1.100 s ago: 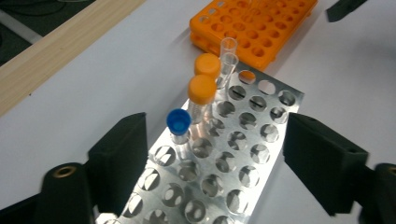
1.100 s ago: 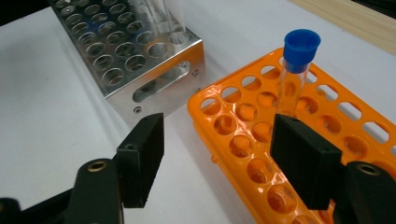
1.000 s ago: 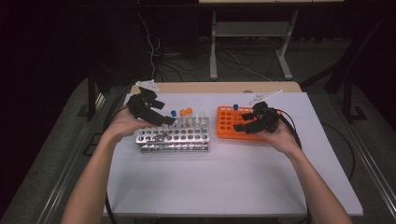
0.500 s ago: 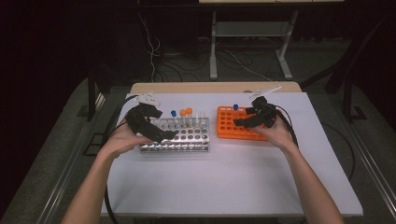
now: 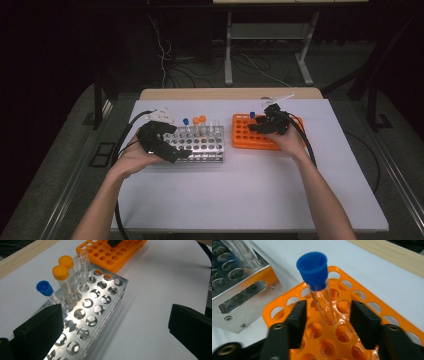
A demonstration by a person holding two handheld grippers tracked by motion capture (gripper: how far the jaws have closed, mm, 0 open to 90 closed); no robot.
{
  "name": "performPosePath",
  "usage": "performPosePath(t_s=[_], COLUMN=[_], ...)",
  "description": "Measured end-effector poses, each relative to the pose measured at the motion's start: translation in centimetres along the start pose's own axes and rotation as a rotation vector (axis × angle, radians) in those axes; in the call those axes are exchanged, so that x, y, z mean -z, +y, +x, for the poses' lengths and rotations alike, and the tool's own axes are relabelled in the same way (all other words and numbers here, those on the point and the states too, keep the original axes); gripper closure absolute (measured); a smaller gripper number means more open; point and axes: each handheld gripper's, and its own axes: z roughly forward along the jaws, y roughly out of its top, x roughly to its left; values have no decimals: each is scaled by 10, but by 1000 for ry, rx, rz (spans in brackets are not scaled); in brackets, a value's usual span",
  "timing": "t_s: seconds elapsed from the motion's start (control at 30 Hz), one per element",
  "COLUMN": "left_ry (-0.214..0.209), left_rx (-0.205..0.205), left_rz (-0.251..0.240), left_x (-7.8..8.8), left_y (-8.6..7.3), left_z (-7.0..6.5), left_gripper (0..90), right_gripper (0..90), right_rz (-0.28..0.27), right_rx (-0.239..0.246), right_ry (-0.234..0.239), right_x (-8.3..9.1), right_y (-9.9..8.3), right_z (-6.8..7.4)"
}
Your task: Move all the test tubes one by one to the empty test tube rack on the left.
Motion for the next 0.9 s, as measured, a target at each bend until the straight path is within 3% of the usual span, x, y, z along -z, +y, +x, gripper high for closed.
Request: performPosePath(t_s=[0.2,0.27,0.63,0.9], left_ry=[-4,-5,-2,-4], left_rx=[0,3,-2,-8], left_rz=[9,10,8,12], left_x=[-2,-2,-1,0], left_y=[-3,-5,-2,1], left_z=[0,0,0,0], left_gripper=[0,0,0,0], right_gripper=[724,753,760,760], right_rz=[14,17,6,-24], right_rx=[10,14,52,85], right_ry=[-29,-44,-74,-34], right_x=[-8,-9,8,34], right_y=[0,0,12,24], right_z=[2,3,10,24])
